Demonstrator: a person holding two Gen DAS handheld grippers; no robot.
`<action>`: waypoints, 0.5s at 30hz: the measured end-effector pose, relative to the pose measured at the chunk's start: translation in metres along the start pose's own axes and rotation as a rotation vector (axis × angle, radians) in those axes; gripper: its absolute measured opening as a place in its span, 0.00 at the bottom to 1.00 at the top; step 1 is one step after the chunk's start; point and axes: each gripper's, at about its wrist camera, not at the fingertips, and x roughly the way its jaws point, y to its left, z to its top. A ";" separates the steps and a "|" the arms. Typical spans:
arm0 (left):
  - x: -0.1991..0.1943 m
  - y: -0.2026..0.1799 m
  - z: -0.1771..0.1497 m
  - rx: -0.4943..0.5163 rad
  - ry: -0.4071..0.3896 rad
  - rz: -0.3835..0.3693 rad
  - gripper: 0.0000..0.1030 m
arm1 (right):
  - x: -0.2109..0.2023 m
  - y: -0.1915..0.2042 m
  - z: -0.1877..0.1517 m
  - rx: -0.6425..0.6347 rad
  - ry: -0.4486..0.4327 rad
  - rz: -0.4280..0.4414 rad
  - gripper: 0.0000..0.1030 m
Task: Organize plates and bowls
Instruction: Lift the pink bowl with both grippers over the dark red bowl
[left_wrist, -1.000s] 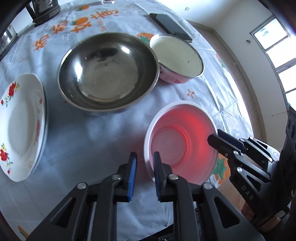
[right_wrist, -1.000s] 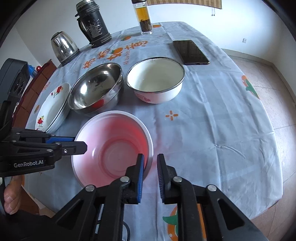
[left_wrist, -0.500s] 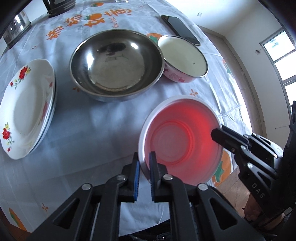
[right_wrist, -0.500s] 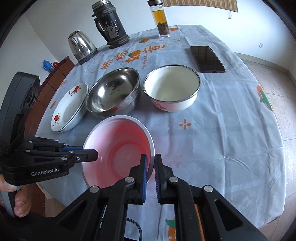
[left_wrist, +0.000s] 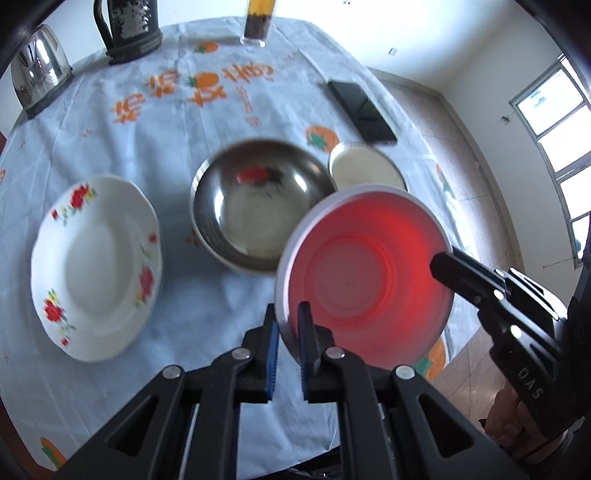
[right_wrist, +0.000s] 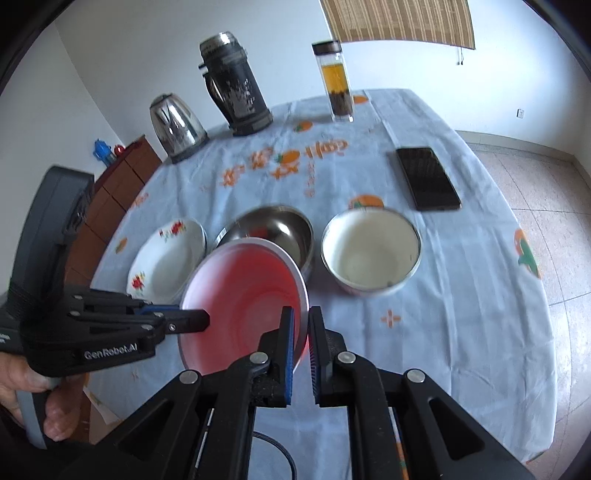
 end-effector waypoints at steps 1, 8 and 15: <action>-0.002 0.003 0.005 -0.004 -0.004 -0.004 0.07 | 0.000 0.002 0.006 0.005 -0.009 0.006 0.08; -0.004 0.016 0.035 -0.002 -0.034 0.020 0.06 | 0.017 0.013 0.035 -0.018 -0.044 -0.010 0.08; 0.005 0.031 0.048 -0.034 -0.026 0.021 0.06 | 0.033 0.018 0.048 -0.029 -0.039 -0.007 0.08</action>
